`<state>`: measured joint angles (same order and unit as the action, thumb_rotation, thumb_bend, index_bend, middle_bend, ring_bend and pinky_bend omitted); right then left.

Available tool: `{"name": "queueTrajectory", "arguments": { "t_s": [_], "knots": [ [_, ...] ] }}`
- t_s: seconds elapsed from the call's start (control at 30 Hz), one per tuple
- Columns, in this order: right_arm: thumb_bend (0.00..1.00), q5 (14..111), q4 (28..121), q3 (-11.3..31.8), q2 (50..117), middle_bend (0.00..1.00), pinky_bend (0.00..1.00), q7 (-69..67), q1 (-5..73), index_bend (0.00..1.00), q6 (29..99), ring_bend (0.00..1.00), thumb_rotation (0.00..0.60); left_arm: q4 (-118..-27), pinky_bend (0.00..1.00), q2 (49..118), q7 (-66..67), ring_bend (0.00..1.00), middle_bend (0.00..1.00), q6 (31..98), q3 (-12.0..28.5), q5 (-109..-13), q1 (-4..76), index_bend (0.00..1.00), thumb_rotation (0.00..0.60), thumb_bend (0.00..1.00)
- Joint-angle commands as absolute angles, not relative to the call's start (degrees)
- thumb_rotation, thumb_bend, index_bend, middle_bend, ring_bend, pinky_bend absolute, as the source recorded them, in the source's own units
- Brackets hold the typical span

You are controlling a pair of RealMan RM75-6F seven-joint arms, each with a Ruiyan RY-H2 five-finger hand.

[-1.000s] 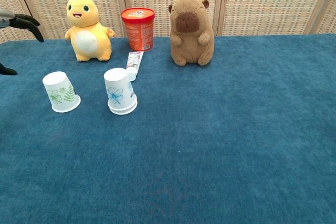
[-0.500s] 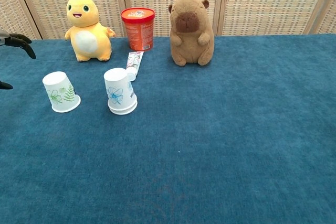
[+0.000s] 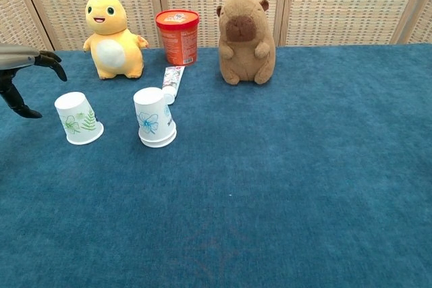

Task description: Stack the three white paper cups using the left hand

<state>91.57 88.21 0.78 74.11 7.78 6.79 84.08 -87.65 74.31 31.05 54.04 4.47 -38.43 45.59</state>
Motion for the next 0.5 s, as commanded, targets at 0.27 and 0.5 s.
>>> {"name": "queueTrajectory", "arguments": {
  "t_s": [0.27,0.5],
  "knots": [
    [0.0,91.5,88.1,0.8,74.0,0.0,0.0,7.4,6.8,0.0,84.0,0.0,0.6,-85.4,0.0,78.3,34.0,0.0,0.0,54.3,5.4,-36.6,47.6,0.31,0.6,0.24],
    [0.0,91.5,88.2,0.9,73.8,0.0,0.0,7.0,6.7,0.0,84.4,0.0,0.6,-85.6,0.0,78.3,34.8,0.0,0.0,54.8,5.2,-35.9,47.5,0.46,0.6,0.24]
  ]
}}
